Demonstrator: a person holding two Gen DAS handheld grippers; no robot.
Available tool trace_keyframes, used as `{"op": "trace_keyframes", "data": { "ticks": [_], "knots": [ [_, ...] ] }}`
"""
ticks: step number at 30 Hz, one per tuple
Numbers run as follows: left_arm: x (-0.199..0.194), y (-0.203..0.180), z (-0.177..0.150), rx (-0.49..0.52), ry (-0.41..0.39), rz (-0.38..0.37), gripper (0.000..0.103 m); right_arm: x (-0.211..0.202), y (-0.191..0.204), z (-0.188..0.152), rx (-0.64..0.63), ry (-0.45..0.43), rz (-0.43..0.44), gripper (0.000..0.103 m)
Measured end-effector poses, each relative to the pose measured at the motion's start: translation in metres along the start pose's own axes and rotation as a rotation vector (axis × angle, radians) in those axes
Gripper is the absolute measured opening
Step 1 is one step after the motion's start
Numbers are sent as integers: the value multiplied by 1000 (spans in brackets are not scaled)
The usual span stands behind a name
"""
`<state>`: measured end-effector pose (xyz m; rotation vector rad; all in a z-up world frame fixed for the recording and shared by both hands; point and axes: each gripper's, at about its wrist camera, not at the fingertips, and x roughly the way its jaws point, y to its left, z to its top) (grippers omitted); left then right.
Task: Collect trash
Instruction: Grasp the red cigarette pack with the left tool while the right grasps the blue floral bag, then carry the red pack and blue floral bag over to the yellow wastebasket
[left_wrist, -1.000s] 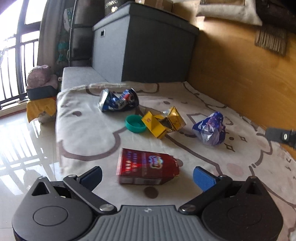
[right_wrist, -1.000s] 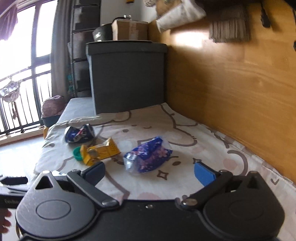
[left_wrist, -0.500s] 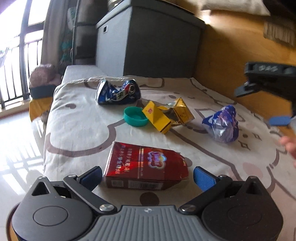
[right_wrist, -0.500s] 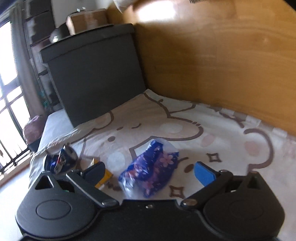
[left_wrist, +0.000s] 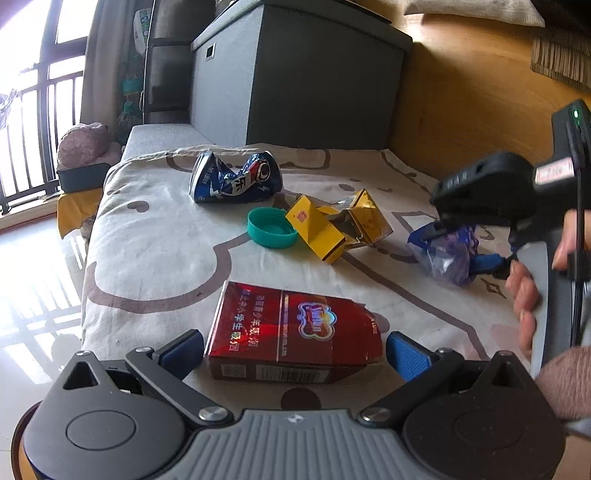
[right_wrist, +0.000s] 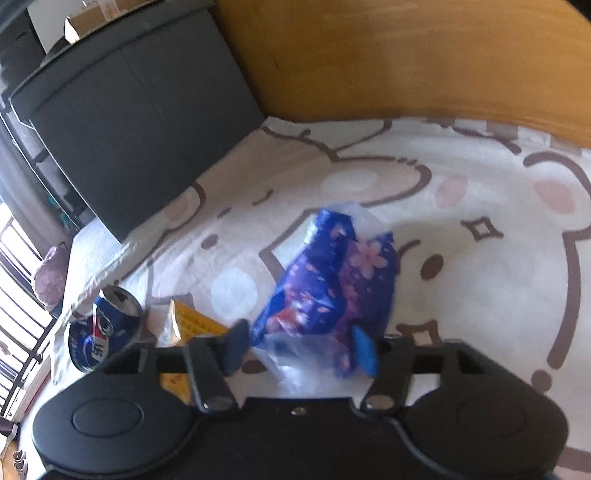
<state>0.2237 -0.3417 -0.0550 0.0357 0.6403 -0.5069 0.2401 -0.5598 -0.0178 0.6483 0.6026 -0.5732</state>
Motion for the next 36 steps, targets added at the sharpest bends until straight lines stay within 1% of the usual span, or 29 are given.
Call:
{"op": "trace_keyframes", "data": {
  "ticks": [3,5,7,9,10,14,19,24,29,31,34,36],
  "knots": [
    [0,0,0,3,1,2,103,-2,-2,-3,-58,8,7,44],
    [0,0,0,4,-1,-12,103,-7,-3,-4,-105,15,22,39],
    [-1,2,1,-6,-6,-28,102,-13,-7,-6,-137,19,31,30],
    [-1,3,2,-7,-5,-32,102,-19,-10,-8,-160,22,27,24],
    [-1,3,3,-3,-6,-33,99,-23,-13,-8,-168,25,31,21],
    [0,4,5,3,-9,-50,90,-35,-19,-11,-198,28,34,18],
    [-1,5,5,31,-3,-70,89,-52,-24,-21,-245,26,41,17],
    [-12,11,6,38,0,-87,89,-72,-24,-31,-302,15,60,15],
    [-34,22,12,14,-14,-97,89,-97,-18,-44,-383,-22,37,15],
    [-44,27,15,1,-20,-100,89,-106,-17,-48,-391,-11,65,15],
    [-60,33,19,-15,-24,-105,89,-122,-14,-58,-412,-8,67,15],
    [-71,36,20,-9,-26,-98,89,-133,-12,-64,-423,-15,71,15]
  ]
}}
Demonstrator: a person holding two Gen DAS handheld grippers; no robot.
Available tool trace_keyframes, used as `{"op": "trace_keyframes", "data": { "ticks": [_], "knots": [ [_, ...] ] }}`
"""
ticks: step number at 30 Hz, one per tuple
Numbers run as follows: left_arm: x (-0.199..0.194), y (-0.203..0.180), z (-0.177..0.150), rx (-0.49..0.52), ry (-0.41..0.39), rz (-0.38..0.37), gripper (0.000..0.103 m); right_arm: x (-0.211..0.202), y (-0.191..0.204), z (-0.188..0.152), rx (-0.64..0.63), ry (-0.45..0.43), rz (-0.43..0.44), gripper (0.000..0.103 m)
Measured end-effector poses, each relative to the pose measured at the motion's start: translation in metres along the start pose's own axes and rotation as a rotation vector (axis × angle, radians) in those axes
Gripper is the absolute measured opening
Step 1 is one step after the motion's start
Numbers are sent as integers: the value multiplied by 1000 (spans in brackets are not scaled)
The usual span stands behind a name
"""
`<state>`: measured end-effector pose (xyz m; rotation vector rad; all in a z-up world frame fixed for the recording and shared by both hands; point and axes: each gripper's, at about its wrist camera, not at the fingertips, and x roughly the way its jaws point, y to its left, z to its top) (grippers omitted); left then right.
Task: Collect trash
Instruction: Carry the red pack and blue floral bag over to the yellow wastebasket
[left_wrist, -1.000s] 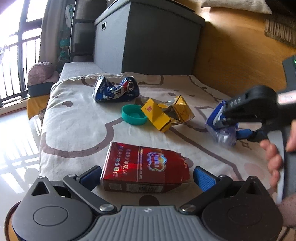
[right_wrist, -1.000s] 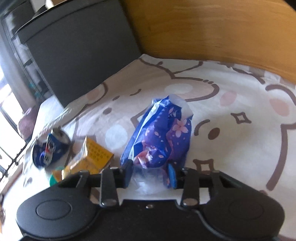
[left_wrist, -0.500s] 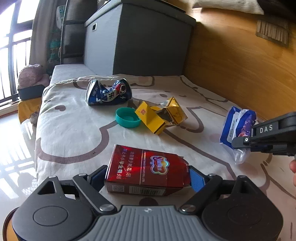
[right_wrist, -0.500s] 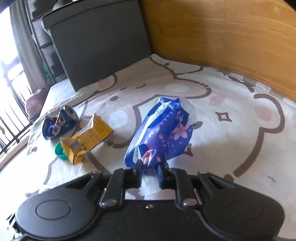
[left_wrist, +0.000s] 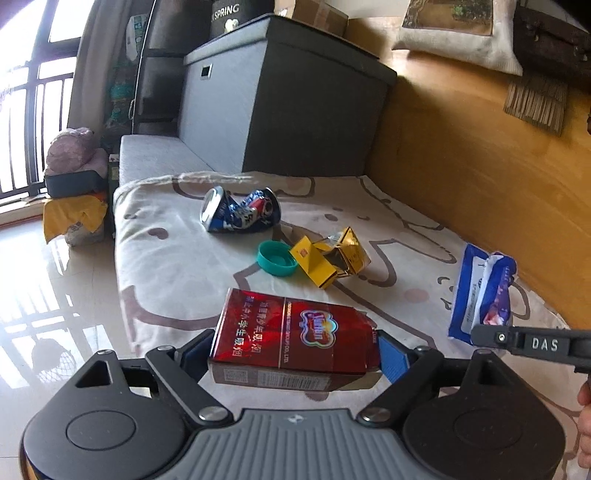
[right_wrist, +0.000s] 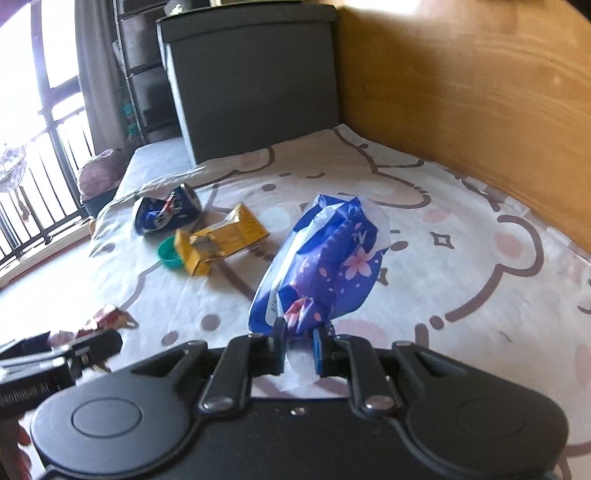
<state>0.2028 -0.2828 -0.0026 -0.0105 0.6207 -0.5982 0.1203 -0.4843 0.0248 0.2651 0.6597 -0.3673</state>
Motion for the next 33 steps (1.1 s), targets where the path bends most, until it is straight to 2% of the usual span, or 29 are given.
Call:
{"op": "trace_keyframes", "data": {
  "ticks": [18,26,33],
  "knots": [
    [-70,26,-14,33,20,91,89,-72,45,-30,-135,-36,-9,15],
    [-97,51,-18,8,12,126,89,-80,72,-43,-177,-34,10,15],
    [-117,87,-22,-32,6,174,89,-76,100,-51,-193,-22,55,15]
  ]
}}
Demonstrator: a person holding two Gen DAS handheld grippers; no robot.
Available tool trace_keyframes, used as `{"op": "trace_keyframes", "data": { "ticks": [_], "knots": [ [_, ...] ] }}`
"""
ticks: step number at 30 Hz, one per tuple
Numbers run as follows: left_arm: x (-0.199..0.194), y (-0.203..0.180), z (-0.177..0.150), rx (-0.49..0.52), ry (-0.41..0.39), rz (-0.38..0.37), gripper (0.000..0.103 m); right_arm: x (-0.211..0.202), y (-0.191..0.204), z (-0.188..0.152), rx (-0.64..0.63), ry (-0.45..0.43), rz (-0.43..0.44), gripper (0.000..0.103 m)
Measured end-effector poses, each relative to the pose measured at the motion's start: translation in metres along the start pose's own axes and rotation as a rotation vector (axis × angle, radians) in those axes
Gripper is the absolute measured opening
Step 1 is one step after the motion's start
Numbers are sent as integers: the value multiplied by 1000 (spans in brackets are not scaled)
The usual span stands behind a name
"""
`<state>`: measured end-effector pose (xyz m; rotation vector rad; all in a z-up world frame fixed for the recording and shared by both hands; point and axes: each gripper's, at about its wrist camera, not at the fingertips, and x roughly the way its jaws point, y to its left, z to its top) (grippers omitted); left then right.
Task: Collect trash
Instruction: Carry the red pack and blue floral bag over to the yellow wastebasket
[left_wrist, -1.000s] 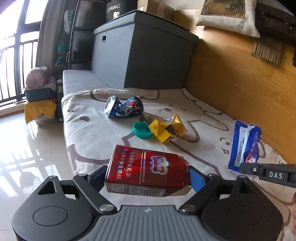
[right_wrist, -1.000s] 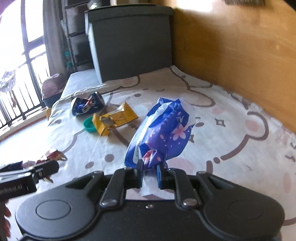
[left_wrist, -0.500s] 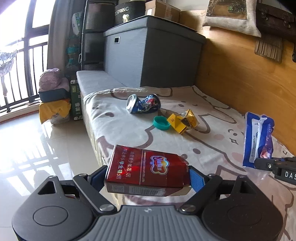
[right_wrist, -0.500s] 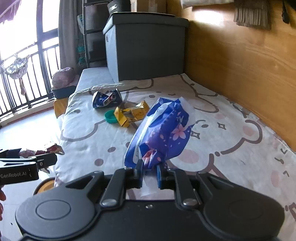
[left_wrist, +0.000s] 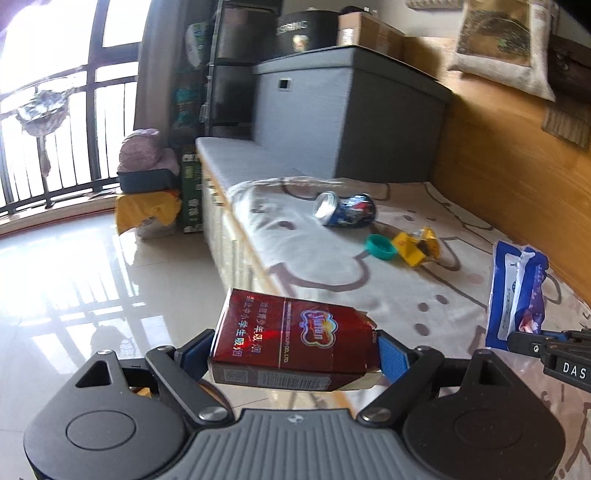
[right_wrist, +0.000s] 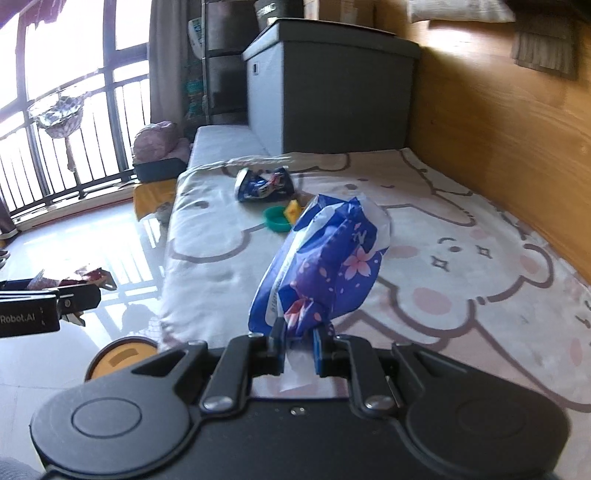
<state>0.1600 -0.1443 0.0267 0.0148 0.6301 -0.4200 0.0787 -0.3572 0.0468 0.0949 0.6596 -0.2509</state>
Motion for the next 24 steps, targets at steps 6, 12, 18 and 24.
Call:
{"op": "trace_keyframes", "data": {
  "ticks": [6,12,18,24],
  "knots": [
    [-10,40,-2,-58,-4,47,89,7,34,1,-31,5,49,15],
    [-13,74,-7,-101,5,84,89,18,75,5,-63,13,111,15],
    [-11,105,-15,-134,17,121,89,31,122,6,-111,33,180,15],
    [-9,137,-25,-172,33,165,89,49,163,4,-135,63,237,15]
  ]
}}
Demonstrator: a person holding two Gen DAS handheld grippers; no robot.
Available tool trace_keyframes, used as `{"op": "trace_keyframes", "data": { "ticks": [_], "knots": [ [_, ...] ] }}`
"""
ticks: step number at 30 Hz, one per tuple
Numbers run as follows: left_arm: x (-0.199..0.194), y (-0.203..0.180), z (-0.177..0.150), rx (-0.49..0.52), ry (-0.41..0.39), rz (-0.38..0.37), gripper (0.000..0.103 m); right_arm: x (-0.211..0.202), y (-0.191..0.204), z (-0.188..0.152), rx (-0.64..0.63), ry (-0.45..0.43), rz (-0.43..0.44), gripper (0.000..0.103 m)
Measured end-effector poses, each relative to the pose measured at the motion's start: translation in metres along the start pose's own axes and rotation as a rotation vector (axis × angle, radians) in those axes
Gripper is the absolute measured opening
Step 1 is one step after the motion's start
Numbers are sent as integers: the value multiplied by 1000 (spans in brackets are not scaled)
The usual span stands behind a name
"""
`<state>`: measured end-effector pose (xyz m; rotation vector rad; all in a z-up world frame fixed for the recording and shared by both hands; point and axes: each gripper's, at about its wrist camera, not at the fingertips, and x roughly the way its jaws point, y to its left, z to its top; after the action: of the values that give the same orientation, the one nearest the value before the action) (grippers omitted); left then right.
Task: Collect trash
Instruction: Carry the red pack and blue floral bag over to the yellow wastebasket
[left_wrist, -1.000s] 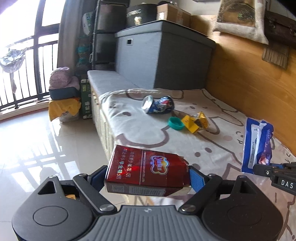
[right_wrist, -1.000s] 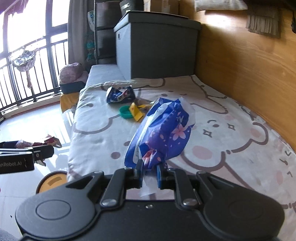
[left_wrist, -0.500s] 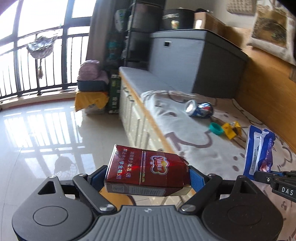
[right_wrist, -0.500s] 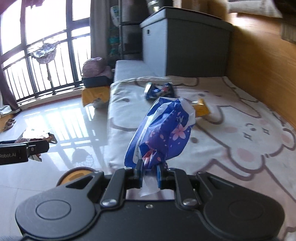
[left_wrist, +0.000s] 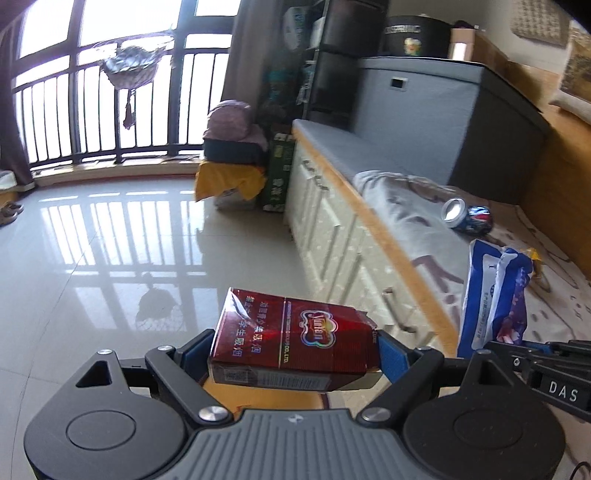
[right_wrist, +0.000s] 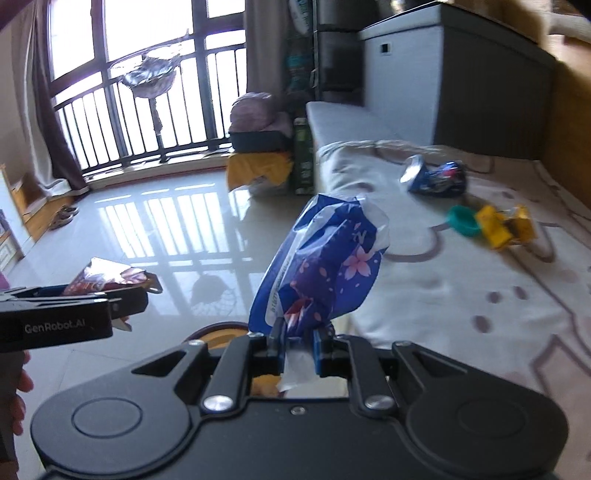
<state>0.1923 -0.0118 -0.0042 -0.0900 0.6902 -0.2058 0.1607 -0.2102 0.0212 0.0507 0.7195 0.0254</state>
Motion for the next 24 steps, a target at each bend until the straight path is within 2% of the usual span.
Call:
{"op": "trace_keyframes", "data": {
  "ticks": [7,12,24],
  "knots": [
    [19,43,-13,-50,45,51,89,39,33,-9,-17,62,54,15],
    [38,68,-25,-104,92,61,89,79,51,-23,-19,140,83,15],
    [105,94,-53,-157,211,92,89,181,62,-52,-33,362,112,15]
  ]
}}
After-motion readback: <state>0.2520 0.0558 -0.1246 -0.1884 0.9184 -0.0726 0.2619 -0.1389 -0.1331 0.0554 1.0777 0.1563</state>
